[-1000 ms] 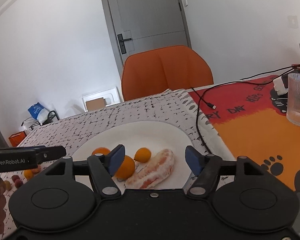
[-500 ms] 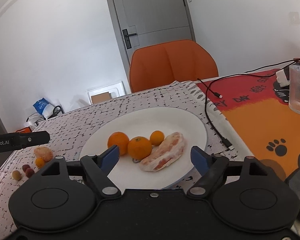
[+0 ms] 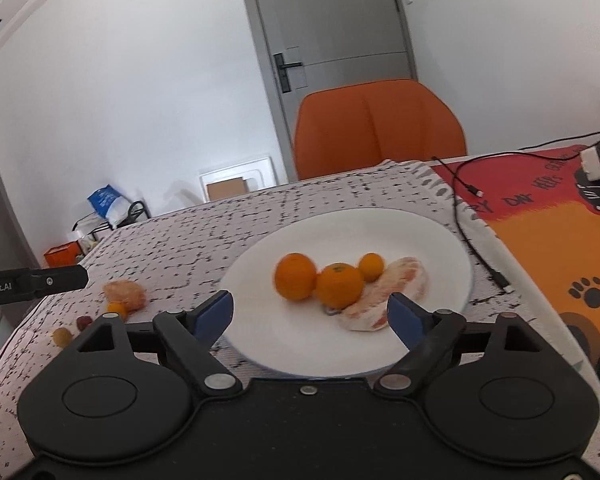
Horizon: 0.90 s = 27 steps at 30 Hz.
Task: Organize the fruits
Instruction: 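Withdraw both open tools from the bowl toward the remaining fruit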
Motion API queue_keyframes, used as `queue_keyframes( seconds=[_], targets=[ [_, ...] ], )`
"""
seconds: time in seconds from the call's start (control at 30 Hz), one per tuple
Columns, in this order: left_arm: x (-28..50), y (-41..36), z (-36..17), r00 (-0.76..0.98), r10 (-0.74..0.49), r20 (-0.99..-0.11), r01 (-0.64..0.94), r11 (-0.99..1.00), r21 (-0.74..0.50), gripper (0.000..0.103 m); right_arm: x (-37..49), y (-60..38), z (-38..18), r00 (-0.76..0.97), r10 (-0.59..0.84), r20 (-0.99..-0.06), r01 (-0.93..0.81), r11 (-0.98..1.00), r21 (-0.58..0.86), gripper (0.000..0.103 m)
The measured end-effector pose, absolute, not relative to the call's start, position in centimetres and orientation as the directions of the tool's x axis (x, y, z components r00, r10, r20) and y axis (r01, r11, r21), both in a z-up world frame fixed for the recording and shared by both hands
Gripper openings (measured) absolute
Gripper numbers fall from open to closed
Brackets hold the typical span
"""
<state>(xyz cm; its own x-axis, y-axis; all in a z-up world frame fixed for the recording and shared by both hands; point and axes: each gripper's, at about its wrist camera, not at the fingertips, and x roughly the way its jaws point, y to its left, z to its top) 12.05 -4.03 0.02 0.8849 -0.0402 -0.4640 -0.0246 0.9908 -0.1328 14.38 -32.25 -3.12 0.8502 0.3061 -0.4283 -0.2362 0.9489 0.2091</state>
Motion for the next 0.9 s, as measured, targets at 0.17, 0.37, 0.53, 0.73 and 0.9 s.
queue_keyframes(
  seconds=[0.17, 0.37, 0.53, 0.73, 0.9],
  targets=[
    [11.3, -2.3, -0.4, 0.882, -0.008, -0.472, -0.065, 0.988, -0.137, 0.083, 14.2, -30.5, -3.0, 0.838, 0.334, -0.431, -0.274, 0.942, 0.196, 0.087],
    [10.7, -0.6, -1.0, 0.875, 0.017, -0.485, -0.099, 0.985, -0.143, 0.083, 14.0, -28.8, -2.9, 0.831, 0.357, -0.425, -0.302, 0.933, 0.194, 0.099],
    [10.4, 0.8, -1.8, 0.864, 0.032, -0.503, -0.125, 0.98, -0.152, 0.083, 14.0, -27.6, -2.9, 0.817, 0.383, -0.43, -0.329, 0.923, 0.199, 0.103],
    [10.4, 2.2, -2.8, 0.853, 0.036, -0.521, -0.147, 0.974, -0.174, 0.083, 14.1, -26.3, -3.2, 0.802, 0.401, -0.443, -0.354, 0.916, 0.188, 0.103],
    [10.4, 3.0, -3.6, 0.848, 0.038, -0.528, -0.159, 0.97, -0.185, 0.083, 14.5, -25.3, -3.5, 0.783, 0.419, -0.46, -0.371, 0.908, 0.196, 0.103]
  ],
)
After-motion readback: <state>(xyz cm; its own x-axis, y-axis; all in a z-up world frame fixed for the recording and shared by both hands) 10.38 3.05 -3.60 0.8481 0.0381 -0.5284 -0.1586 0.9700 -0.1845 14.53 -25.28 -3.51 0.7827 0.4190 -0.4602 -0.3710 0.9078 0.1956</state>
